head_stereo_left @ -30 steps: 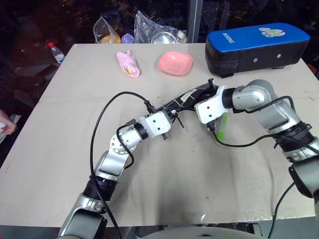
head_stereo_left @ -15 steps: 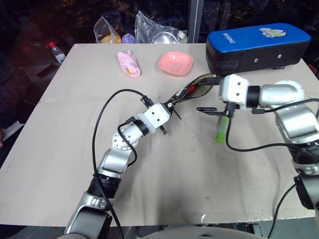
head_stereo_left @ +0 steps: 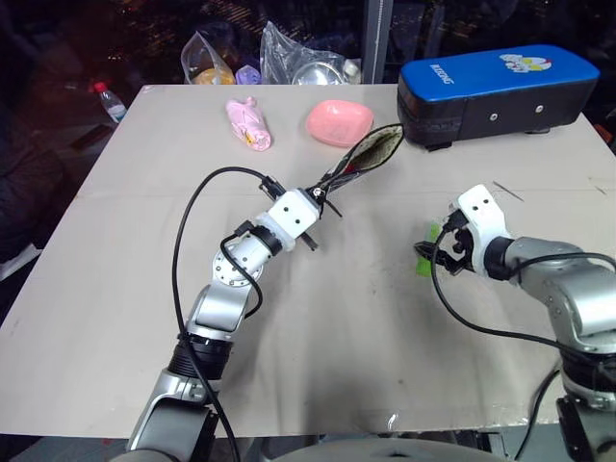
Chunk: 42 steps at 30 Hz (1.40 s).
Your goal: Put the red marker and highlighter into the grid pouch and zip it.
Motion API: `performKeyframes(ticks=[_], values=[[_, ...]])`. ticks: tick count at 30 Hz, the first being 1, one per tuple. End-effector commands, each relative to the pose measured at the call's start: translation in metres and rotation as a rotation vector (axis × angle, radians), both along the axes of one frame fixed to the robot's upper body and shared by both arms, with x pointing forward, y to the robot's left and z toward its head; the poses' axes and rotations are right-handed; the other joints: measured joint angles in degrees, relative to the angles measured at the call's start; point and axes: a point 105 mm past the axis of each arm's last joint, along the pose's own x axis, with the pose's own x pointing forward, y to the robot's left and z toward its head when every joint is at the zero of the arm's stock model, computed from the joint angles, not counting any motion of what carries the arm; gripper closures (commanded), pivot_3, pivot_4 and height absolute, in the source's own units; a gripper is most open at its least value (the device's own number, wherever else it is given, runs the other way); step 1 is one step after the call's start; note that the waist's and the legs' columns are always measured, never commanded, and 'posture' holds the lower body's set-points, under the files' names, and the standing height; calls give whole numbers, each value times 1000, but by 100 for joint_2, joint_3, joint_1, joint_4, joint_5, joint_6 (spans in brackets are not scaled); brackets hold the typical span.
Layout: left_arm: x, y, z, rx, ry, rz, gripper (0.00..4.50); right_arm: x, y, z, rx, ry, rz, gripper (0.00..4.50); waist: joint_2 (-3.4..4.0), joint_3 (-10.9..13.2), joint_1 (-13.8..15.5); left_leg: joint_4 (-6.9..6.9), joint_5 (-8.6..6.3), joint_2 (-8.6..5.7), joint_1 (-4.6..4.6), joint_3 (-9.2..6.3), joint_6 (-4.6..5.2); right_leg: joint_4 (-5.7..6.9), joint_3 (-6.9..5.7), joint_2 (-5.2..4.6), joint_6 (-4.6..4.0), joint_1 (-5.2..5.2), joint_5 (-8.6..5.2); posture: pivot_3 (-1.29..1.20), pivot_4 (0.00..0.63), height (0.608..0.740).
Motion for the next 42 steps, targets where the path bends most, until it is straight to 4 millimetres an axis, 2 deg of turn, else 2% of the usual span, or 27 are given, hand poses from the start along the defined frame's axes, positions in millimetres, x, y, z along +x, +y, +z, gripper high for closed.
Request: performKeyframes(ticks=[1,3,7,10,12,13,15,17,24,26,33,36,40,41,42], values=[[-5,-2,10,-16,-45,-13,4500,-5,-5,0,-18,-12,-91,704,0,0,0,0,0,-1,-1,0,0,0,0,1,0,0,0,0,150,740],[-5,-2,9,-15,-45,-13,4500,-7,-6,-2,-37,-11,-103,704,0,0,-2,0,0,-6,-2,0,0,0,0,1,1,0,0,0,150,740],[-8,-6,6,-17,-35,-34,4500,-14,7,-15,-6,35,-112,704,0,0,-12,0,0,-8,2,-1,2,0,1,6,2,1,-1,0,150,740],[-8,-7,4,-11,-33,-41,4500,-15,9,-20,45,64,-132,1592,-1,-1,-14,-1,0,-5,4,-3,1,2,6,41,2,2,-1,0,150,740],[-8,-7,5,-11,-35,-40,4500,-14,6,-22,39,68,-142,2535,-6,-3,-9,0,0,-4,4,-3,2,2,10,44,2,2,-1,0,150,740],[-7,-6,5,-11,-36,-38,4500,-13,3,-22,31,67,-146,3312,-7,-4,-9,0,-1,-5,6,-3,3,0,10,44,3,4,-1,0,150,740],[-7,-6,5,-13,-37,-35,4500,-12,-2,-22,20,63,-148,3658,-18,-12,-12,0,-1,-5,7,-3,3,0,12,44,3,5,-1,0,150,740],[-7,-5,5,-16,-36,-34,4500,-6,-11,-12,17,30,-145,4484,-21,-14,-10,1,-1,-5,9,-3,3,0,12,45,3,7,-1,0,150,740],[-8,-8,2,-25,-27,-41,4500,12,-37,48,-146,-177,42,4484,-20,-10,-13,2,-2,-12,4,1,7,-7,13,42,5,4,-1,0,150,740],[-8,-9,2,-26,-26,-43,4500,12,-36,51,-153,-180,87,4484,-22,-11,-22,-1,-2,-6,5,1,7,-7,16,47,5,4,-1,0,150,740],[-8,-10,1,-33,-25,-41,4500,7,-32,40,-138,-148,217,4484,-23,-11,-9,-1,-2,13,3,3,6,-7,20,63,2,4,-1,0,150,740],[-9,-11,-1,-34,-21,-44,4500,2,-36,32,-175,-119,315,3740,-23,-11,6,3,-3,6,3,7,8,-10,24,56,4,6,0,0,150,740],[-9,-11,-2,-34,-19,-45,4500,5,-45,19,-176,-61,358,1799,-24,-10,0,4,-4,7,4,7,9,-12,23,54,5,7,0,0,150,740],[-9,-12,-2,-34,-19,-46,4500,7,-46,16,-161,-48,365,1577,-24,-10,-1,4,-4,7,5,7,9,-11,23,55,5,7,0,0,150,740],[-8,-12,-2,-35,-19,-47,4500,10,-46,13,-150,-38,391,1577,-24,-10,-4,3,-4,7,5,7,9,-10,24,54,5,6,0,0,150,740]])
